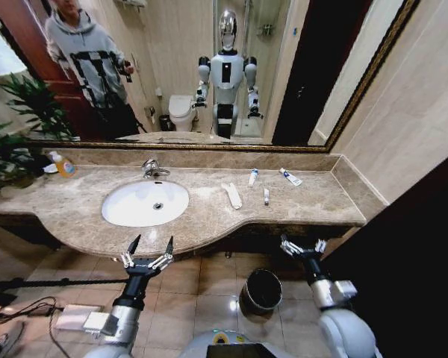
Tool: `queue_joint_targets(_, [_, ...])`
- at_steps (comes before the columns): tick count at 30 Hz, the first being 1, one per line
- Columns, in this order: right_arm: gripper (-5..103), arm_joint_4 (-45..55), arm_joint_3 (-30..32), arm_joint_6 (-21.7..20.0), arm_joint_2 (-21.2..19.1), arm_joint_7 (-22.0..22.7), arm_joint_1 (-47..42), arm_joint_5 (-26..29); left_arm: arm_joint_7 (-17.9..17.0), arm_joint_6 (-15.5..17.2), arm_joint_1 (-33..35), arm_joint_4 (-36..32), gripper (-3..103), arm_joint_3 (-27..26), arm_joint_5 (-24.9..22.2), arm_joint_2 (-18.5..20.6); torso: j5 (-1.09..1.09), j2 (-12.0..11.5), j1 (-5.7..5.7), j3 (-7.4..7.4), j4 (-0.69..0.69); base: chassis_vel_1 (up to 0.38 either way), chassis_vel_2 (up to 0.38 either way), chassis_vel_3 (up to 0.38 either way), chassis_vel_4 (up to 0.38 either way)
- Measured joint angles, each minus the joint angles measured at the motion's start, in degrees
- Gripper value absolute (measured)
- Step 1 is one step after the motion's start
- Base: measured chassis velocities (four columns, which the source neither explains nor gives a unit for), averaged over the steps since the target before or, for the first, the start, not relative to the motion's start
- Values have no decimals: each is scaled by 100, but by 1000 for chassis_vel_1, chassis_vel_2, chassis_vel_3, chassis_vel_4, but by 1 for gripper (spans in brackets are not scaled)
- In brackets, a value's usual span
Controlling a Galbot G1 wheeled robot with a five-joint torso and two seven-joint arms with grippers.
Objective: Pick up the trash from the sink and place it in the trash bin.
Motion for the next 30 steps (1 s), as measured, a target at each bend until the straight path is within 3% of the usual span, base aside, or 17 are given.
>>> queue_joint_targets(13, [100, -1635, -853, -405, -361, 131, 1991, -77, 0, 0, 0, 0, 100, 0, 0, 0, 0, 0, 1, 1, 0, 0, 0, 0, 0])
queue_joint_targets(24, [101, -2968, -1510, -428, -198, 428, 3189, -279, 1, 0, 0, 0, 100, 0, 0, 0, -1, -1, 0, 0, 1, 0, 0, 0, 0])
queue_joint_targets(30, [91, -3505, -1571, -391, -68, 450, 3478, -416, 1, 0, 0, 0, 100, 0, 0, 0, 0, -1, 0, 0, 0, 0, 0, 0, 0])
